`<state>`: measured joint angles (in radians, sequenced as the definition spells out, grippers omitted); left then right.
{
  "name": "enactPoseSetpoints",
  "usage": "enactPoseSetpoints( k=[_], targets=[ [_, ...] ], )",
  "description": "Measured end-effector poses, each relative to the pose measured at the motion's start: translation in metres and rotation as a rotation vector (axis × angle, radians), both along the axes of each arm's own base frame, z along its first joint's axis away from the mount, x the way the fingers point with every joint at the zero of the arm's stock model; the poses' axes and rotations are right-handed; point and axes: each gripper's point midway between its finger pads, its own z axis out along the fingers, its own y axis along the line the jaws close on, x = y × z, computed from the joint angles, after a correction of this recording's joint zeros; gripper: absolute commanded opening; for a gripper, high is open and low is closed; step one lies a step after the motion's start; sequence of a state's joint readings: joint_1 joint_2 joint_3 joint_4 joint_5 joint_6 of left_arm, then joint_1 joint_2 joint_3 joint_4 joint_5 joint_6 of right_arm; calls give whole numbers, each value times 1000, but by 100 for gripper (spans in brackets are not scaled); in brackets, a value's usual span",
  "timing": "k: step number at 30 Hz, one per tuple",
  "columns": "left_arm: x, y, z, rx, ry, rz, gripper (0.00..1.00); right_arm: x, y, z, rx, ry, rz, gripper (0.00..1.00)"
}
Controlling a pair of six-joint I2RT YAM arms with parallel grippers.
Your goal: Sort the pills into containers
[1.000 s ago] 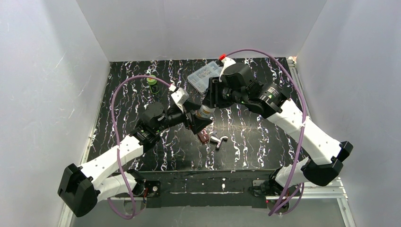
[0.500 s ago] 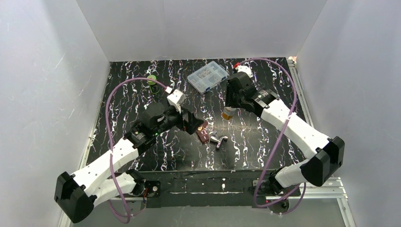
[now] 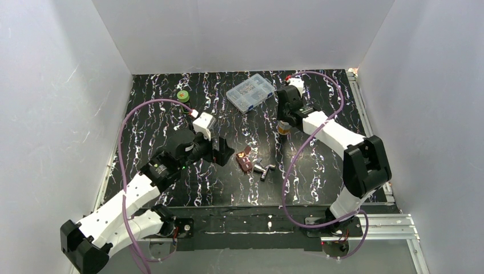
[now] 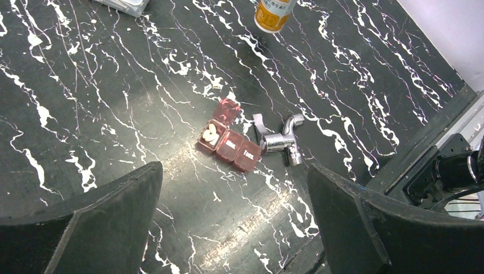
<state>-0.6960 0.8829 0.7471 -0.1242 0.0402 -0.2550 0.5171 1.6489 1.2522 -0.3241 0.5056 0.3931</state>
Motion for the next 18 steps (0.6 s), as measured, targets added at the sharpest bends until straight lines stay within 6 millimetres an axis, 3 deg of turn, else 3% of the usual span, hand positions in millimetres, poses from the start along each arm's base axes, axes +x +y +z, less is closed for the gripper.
enactPoseSetpoints(
  k=[3, 7, 10, 13, 18],
  targets=[
    [-2, 3, 2, 0, -3, 6, 98, 11, 0, -7, 5, -15, -5, 43],
    [-3, 4, 1, 3, -1, 7, 98, 19, 1, -18, 3, -15, -9, 74],
    [-3, 4, 1, 4, 0, 7, 98, 18, 0, -23, 3, -16, -10, 89],
    [-3, 4, 0, 4, 1, 7, 98, 18, 0, -24, 6, -18, -11, 97],
    [-2, 3, -4, 14, 11, 6, 98, 18, 0, -26, 10, -18, -15, 98]
  ],
)
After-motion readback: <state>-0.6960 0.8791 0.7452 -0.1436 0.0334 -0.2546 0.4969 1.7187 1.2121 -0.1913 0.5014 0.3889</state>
